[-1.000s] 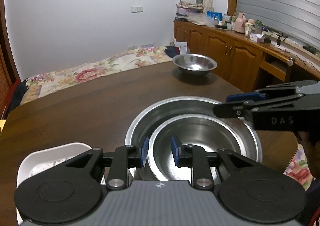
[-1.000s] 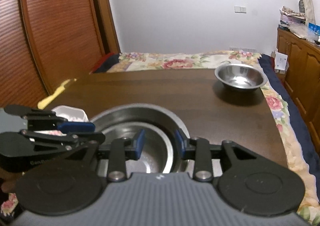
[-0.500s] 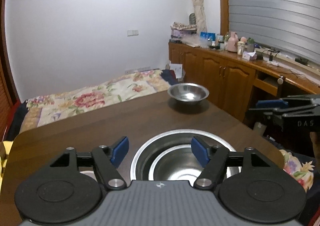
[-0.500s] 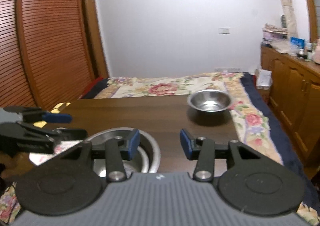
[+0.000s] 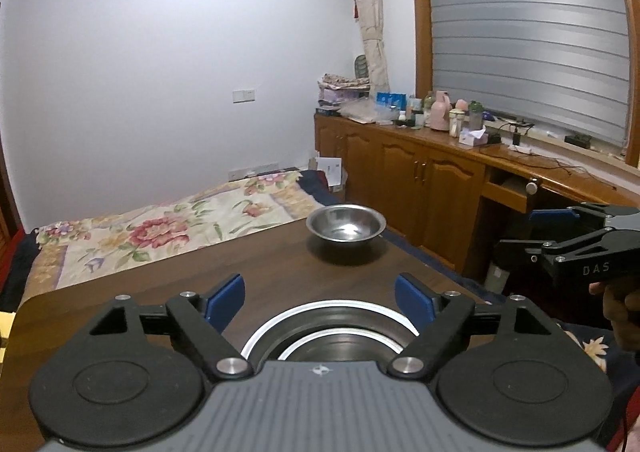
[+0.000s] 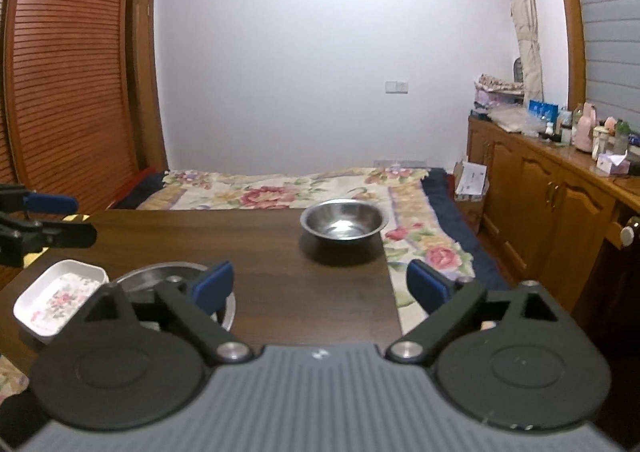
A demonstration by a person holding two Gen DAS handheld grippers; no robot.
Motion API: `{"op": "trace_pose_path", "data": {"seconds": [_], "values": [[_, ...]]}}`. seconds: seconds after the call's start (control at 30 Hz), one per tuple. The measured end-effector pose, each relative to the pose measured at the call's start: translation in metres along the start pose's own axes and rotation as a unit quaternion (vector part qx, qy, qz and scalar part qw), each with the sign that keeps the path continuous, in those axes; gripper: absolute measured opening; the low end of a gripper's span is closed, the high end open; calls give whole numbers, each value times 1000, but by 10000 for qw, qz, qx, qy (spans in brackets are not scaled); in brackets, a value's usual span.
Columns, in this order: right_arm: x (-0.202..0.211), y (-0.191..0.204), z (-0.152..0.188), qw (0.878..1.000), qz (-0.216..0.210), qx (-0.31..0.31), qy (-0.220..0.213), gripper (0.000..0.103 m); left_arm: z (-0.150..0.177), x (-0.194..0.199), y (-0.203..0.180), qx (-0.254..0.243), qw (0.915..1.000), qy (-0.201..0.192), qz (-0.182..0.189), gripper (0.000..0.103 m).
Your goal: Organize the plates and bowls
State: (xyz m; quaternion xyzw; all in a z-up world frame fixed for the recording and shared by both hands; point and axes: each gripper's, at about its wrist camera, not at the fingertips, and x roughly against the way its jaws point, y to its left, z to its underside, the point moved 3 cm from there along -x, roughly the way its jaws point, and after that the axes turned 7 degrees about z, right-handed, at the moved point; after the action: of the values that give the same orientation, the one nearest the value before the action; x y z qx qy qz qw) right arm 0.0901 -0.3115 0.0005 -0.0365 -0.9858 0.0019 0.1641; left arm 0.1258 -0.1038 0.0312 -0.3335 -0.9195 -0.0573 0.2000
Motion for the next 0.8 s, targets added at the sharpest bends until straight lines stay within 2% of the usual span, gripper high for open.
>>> {"op": "trace_pose_path", "data": {"seconds": [0.2, 0.57, 0.8], "values": [[-14, -7, -8, 10000, 17, -11, -43, 95, -13, -25, 4, 8, 9999, 25, 140, 85], [-85, -37, -27, 9978, 67, -649, 147, 95, -38, -93, 26, 89, 9996, 247, -88, 85], [-123, -45, -30, 9981, 114, -509, 330, 95, -52, -130, 40, 141, 9989, 405, -165, 85]]}}
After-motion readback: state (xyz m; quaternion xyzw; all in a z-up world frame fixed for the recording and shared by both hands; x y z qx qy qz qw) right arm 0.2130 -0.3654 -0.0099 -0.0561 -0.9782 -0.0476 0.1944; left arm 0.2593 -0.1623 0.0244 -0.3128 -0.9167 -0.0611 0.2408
